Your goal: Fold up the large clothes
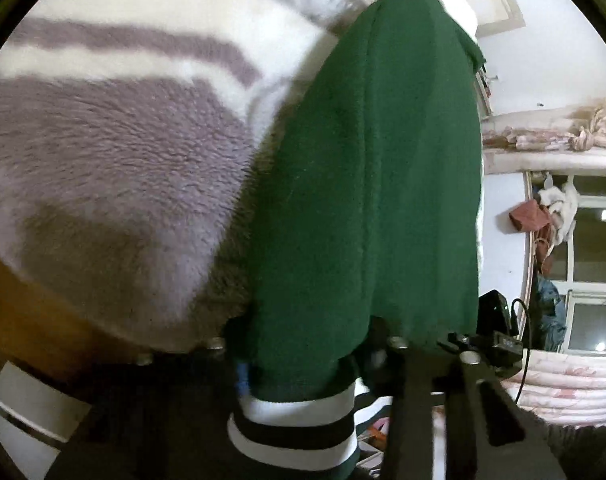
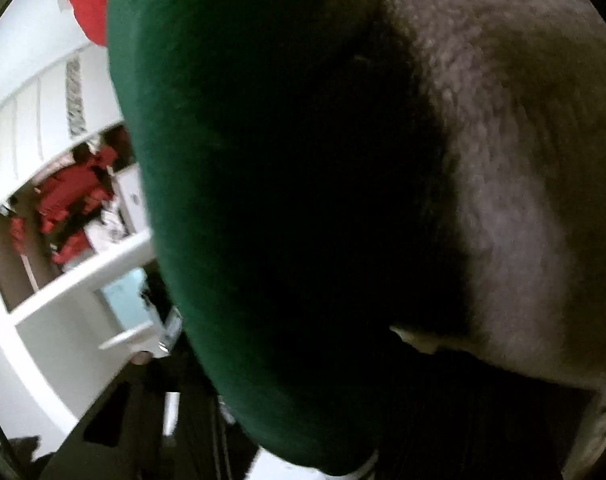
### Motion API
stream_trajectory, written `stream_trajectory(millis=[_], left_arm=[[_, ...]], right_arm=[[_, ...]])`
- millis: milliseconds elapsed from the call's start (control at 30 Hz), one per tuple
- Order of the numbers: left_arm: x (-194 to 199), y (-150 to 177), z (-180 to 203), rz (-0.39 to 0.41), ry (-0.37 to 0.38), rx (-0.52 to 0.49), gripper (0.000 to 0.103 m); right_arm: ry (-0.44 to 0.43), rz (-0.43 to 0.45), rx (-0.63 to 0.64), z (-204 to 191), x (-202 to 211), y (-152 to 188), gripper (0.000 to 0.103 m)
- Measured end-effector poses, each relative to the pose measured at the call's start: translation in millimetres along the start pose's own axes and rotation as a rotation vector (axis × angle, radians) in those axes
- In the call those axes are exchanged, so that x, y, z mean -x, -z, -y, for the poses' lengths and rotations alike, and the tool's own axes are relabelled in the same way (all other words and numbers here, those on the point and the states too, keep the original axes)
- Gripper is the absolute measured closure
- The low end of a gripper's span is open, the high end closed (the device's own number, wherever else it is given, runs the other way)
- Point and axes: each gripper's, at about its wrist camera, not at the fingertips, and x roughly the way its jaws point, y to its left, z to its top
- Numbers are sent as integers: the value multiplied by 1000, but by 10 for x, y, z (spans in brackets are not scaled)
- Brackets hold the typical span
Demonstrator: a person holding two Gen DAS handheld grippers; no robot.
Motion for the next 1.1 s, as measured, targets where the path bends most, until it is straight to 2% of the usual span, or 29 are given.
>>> stream_trajectory(millis=[133, 267, 400, 500, 600, 633, 667, 767, 833, 900, 933, 1033, 1100], left_arm=[[188, 111, 273, 34, 26, 30, 82], [483, 3, 433, 70, 129, 77, 84], [855, -332, 707, 129, 230, 40, 85], [982, -765, 1000, 169, 304, -22, 85], [888, -1346, 1373, 218, 310, -113, 85], [814, -1594, 1487, 228, 303, -141, 85], [806, -1713, 1505, 237, 293, -152, 85], [573, -2363, 1597, 237, 253, -203, 85], [280, -2793, 1726, 210, 225, -219, 84], [40, -3100, 1693, 169, 203, -214, 84], [-162, -3323, 1656, 136, 183, -198, 84], [-608, -3728, 1537, 49, 131, -135, 83], [-729, -3879, 1470, -13, 125, -80, 82]], right_arm=[[-32, 15, 0, -251, 35, 115, 79], [-122, 34, -7, -516, 364, 227, 81], [-221, 65, 10, -911, 771, 183, 82], [-299, 105, 33, -951, 1517, -8, 82], [-324, 169, 69, -1285, 1832, -446, 82], [-322, 188, 79, -1339, 2019, -685, 82], [-321, 203, 75, -1379, 2110, -894, 82], [-279, 254, 73, -1643, 2187, -1574, 83], [-254, 267, 35, -1778, 2136, -2114, 83], [-206, 284, -6, -1907, 2061, -2619, 83], [-183, 286, -15, -1858, 2078, -2767, 83], [-134, 277, -82, -1777, 2012, -3358, 83], [-121, 252, -140, -1733, 1870, -3584, 82]])
